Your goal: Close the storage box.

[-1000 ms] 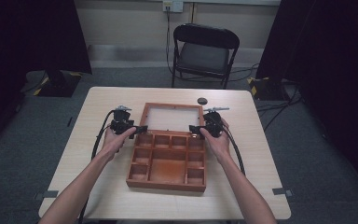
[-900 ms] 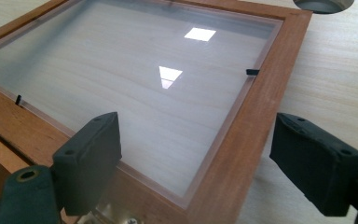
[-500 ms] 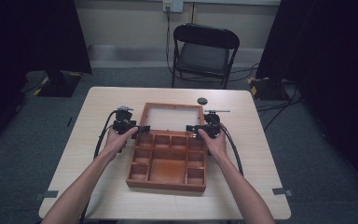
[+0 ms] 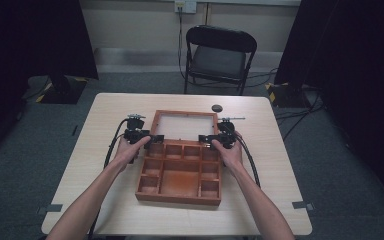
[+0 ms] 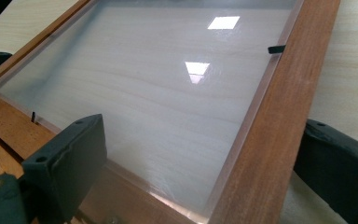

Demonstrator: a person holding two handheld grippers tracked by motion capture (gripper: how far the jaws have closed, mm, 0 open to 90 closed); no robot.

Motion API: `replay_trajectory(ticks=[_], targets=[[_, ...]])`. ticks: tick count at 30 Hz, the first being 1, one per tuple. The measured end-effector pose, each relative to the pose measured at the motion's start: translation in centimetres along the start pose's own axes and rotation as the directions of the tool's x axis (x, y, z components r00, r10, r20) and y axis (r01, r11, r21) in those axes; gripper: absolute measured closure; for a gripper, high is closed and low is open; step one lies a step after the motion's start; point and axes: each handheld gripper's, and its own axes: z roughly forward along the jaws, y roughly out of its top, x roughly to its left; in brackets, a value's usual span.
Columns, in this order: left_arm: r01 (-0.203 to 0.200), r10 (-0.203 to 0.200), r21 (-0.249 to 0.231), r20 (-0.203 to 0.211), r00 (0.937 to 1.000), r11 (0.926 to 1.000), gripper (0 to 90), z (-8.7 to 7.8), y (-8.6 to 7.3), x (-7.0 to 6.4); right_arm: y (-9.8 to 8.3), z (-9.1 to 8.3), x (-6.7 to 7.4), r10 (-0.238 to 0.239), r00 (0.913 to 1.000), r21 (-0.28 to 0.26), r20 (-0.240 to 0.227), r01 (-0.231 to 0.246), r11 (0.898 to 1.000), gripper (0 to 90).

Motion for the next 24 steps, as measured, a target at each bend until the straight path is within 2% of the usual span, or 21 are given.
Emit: replay_trajectory(ticks=[4,6,9,11,15,19,21,24], targets=[[-0.01,0.01,0.019,-0.004,0.9999,0.9998,15.4,0.0,0.3,-0.04,-0.01,-0.16,0.22,-0.009,0.9998,-0.005,0.016,0.009,1.0,4.5],[0.009,-0.009,0.029,0.006,0.9999,0.9995,15.5,0.04,0.31,-0.22,0.06,-0.24,0.38,-0.035,0.999,-0.018,0.03,0.035,0.999,4.4],[0.014,-0.013,0.034,-0.008,0.9999,0.9993,9.7,0.25,0.22,-0.65,0.09,-0.35,0.57,-0.046,0.9982,-0.022,0.039,0.047,0.999,4.5],[0.038,-0.038,0.04,0.013,0.9992,0.9985,9.6,0.34,0.2,-0.42,0.06,-0.32,0.46,-0.036,0.9989,-0.021,0.03,0.037,0.999,4.5],[0.047,-0.049,0.043,0.037,0.9981,0.9979,8.8,0.45,0.16,-0.08,0.02,-0.41,0.27,-0.015,0.9998,-0.011,0.015,0.016,1.0,5.1],[0.049,-0.051,0.051,0.033,0.9982,0.9975,8.5,0.48,0.25,-0.04,-0.02,-0.46,0.16,-0.019,0.9998,-0.018,0.008,0.019,1.0,5.5],[0.082,-0.085,0.055,0.063,0.9943,0.9951,10.1,0.71,0.18,0.05,0.0,-0.5,0.17,-0.022,0.9997,-0.025,0.01,0.022,0.999,6.6],[0.066,-0.069,0.05,0.064,0.9956,0.9966,10.7,0.75,0.2,-0.22,0.15,-0.79,0.2,-0.022,0.9997,-0.055,0.008,0.022,0.998,8.3]])
